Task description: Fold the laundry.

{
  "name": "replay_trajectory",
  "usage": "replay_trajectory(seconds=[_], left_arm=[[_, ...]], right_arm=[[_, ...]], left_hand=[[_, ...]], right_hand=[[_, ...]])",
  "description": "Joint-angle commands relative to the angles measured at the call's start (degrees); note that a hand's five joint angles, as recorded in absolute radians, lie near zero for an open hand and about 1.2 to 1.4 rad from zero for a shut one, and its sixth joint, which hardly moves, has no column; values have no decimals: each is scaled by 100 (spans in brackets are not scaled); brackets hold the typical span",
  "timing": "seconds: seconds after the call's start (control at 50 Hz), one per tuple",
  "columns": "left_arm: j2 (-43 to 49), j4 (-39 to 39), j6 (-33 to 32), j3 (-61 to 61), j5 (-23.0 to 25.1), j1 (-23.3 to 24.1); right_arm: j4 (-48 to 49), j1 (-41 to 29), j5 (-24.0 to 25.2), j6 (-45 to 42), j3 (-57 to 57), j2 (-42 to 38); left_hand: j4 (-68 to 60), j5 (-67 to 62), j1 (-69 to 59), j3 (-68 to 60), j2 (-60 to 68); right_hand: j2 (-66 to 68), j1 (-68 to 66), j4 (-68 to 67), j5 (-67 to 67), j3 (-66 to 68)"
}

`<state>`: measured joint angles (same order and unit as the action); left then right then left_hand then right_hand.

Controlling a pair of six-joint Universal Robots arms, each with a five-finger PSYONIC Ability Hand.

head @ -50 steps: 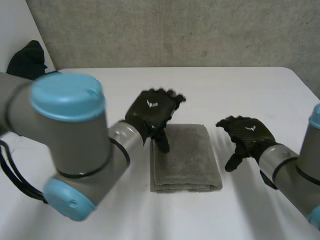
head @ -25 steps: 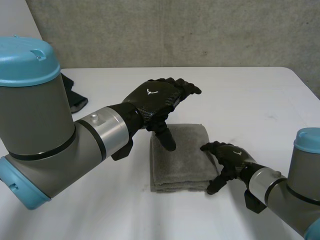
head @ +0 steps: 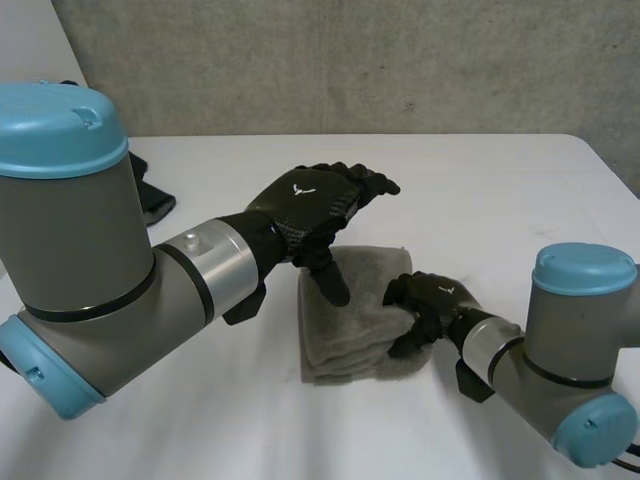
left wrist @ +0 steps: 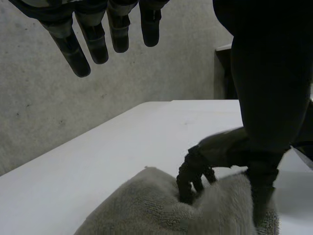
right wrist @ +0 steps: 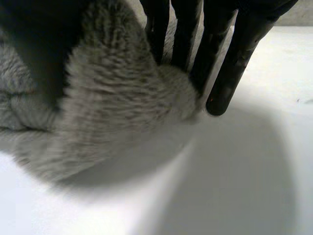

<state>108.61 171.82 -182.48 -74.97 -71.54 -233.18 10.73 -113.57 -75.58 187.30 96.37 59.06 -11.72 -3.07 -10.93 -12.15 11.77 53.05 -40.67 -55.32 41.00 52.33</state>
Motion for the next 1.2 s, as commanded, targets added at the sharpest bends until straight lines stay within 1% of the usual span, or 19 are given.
replay_trajectory(seconds=[0.02,0.1,0.24,0.3,0.32,0.38,0.4,0.46,0.48,0.54,0.68,0.78,0.84,0.96,1.06,1.1,1.12,1.18,1.2], left_arm=[[19,1,2,-9,0,0],[28,9,2,-18,0,-8],[98,27,2,-27,0,-8],[134,27,2,-27,0,-8],[151,27,2,-27,0,-8],[213,27,2,-27,0,-8],[230,27,2,-27,0,-8],[292,27,2,-27,0,-17],[309,27,2,-27,0,-17],[362,27,2,-35,-9,-35],[485,27,2,-35,-9,-44],[573,27,2,-35,-61,-44],[617,27,10,-27,-140,-70],[670,27,10,-27,-185,-79],[705,27,10,-27,-185,-79],[714,27,10,-27,-193,-79],[714,27,10,-27,-193,-79],[714,27,10,-27,-202,-87],[714,27,10,-27,-211,-105]], right_arm=[[-9,19,-45,-89,-549,-210],[17,46,-36,-220,-1207,-438],[-430,387,8,-809,-3087,-1457],[-913,809,-27,-1142,-4176,-2124],[-1141,1002,-62,-1291,-4849,-2492],[-1414,1275,-115,-1477,-5767,-3012],[-1607,1537,-202,-1547,-6475,-3379],[-2038,1951,-431,-1583,-7612,-3961],[-2361,2240,-545,-1618,-8382,-4302],[-2575,2515,-564,-1627,-9257,-4701],[-2154,2876,-467,-1881,-9119,-4894],[-2084,3156,-1001,-2355,-9207,-4991],[-1961,3297,-1126,-2532,-9224,-5000],[-1907,3438,-1179,-2655,-9172,-5009],[-1986,3421,-977,-2690,-9058,-5009],[-2127,3377,-959,-2725,-9014,-5000],[-2206,3368,-968,-2752,-8996,-4992],[-2575,3272,-1047,-2857,-8996,-4921],[-2680,3263,-1090,-2857,-8987,-4895]], left_hand=[[-85,50,-164,-42,80],[-85,50,-164,-42,80],[-85,50,-164,-42,80],[-85,50,-164,-42,80],[-85,50,-164,-42,80],[-85,50,-164,-42,80],[-85,50,-164,-42,80],[-85,50,-164,-42,80],[-85,50,-164,-42,80],[-85,50,-164,-42,80],[-102,33,-181,-59,96],[-102,33,-181,-59,96],[-102,33,-181,-59,97],[-119,17,-198,-75,113],[-102,33,-181,-59,96],[-102,33,-181,-59,96],[-102,33,-181,-59,96],[-102,33,-181,-59,96],[-102,33,-181,-59,96]], right_hand=[[2695,-3933,-2468,2900,2767],[2695,-3933,-2468,2900,2767],[2695,-3933,-2468,2900,2767],[2695,-3933,-2468,2900,2767],[2695,-3933,-2468,2900,2767],[2695,-3933,-2468,2900,2767],[2695,-3933,-2468,2900,2767],[2695,-3933,-2468,2900,2767],[2695,-3933,-2468,2900,2767],[2695,-3933,-2468,2900,2767],[2695,-3933,-2468,2900,2767],[2695,-3933,-2468,2900,2767],[2695,-3933,-2468,2900,2767],[2695,-3933,-2468,2900,2767],[2695,-3933,-2468,2900,2767],[-1534,296,1761,-1329,-1462],[-3103,1866,3331,-2898,-3032],[-4305,3067,4532,-4100,-4233],[-4305,3067,4532,-4100,-4233]])
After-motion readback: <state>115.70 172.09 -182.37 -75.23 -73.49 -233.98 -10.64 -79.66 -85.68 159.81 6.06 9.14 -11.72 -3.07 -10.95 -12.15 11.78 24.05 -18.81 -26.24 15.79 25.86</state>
